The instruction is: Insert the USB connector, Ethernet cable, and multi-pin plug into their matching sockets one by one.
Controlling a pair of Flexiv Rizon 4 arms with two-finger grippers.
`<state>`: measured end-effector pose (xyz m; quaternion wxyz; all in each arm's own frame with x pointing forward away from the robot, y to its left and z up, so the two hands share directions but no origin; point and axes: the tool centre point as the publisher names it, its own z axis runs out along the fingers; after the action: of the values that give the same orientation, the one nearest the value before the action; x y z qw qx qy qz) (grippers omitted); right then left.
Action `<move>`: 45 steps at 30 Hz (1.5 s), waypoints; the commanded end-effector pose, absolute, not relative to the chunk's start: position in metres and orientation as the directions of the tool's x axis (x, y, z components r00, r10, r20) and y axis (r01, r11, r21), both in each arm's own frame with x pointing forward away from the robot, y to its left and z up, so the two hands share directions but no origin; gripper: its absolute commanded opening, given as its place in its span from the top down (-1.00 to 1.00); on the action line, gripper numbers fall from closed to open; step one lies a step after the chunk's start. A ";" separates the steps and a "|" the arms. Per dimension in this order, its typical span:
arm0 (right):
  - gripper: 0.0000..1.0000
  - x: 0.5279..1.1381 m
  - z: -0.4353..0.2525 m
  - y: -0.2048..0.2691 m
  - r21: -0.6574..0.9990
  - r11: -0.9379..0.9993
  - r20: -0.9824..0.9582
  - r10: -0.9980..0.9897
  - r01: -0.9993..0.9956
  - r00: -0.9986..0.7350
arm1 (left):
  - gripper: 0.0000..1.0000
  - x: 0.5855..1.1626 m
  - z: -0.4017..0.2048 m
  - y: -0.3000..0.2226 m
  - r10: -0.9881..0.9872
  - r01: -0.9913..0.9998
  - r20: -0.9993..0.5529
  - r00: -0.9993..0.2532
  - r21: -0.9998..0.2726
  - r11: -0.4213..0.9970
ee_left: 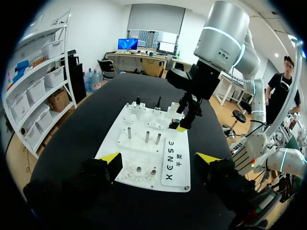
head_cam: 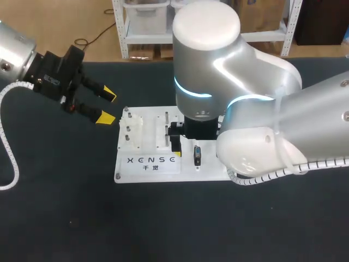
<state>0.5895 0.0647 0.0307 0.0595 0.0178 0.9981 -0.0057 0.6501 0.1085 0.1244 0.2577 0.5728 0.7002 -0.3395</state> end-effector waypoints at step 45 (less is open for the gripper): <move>1.00 0.596 0.032 0.062 -0.027 0.999 -0.185 0.026 0.032 -0.982 | -1.00 0.650 0.124 0.109 0.625 0.978 -0.752 -0.209 -0.178 0.113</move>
<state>0.6025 0.0692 0.0225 0.0780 0.0135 0.9967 -0.0202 0.6501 0.1085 0.1244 0.2577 0.5728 0.7002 -0.3395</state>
